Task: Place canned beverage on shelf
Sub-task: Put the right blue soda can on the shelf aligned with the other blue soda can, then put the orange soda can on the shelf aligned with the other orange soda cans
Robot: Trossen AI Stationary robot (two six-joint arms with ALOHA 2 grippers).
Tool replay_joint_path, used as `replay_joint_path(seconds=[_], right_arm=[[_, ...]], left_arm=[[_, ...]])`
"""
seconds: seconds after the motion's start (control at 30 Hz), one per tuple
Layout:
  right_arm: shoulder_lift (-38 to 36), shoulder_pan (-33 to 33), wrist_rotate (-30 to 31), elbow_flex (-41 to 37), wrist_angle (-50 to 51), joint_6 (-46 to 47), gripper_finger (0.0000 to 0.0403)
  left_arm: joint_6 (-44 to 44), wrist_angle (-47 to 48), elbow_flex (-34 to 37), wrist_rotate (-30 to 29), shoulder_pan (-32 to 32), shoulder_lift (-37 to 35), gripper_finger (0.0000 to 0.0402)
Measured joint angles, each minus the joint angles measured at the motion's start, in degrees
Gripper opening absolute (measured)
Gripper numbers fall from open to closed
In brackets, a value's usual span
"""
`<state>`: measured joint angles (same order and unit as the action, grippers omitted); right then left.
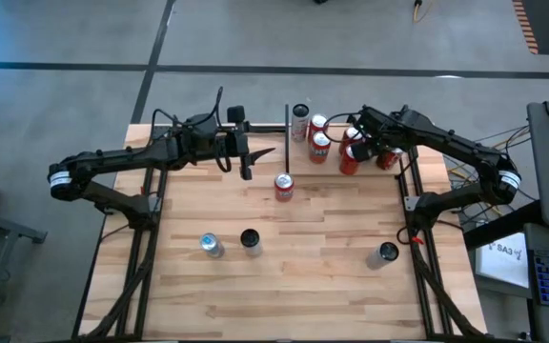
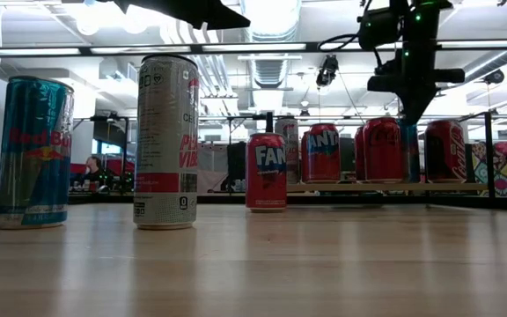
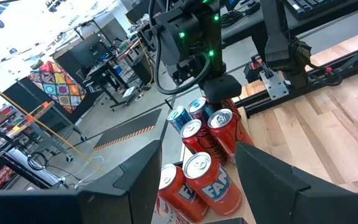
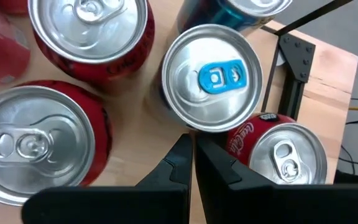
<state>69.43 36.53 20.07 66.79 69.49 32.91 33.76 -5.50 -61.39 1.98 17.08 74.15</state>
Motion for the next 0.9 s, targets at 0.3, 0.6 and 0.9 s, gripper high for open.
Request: replay_joint_path(seconds=[0.3,0.6,0.9], right_arm=[[0.0,0.0,1.0,0.0,-1.3,-0.5,0.0009],[0.0,0.3,1.5,0.0,-1.5,-0.5,0.0009],[-1.0,0.3,-3.8,1.7,-1.1,-2.7,0.0009]], left_arm=[[0.0,0.0,0.0,0.0,0.0,0.0,0.019],[0.0,0.0,0.0,0.0,0.0,0.0,0.019],[-1.5,0.0,0.0,0.1,-0.1,-0.8,0.019]])
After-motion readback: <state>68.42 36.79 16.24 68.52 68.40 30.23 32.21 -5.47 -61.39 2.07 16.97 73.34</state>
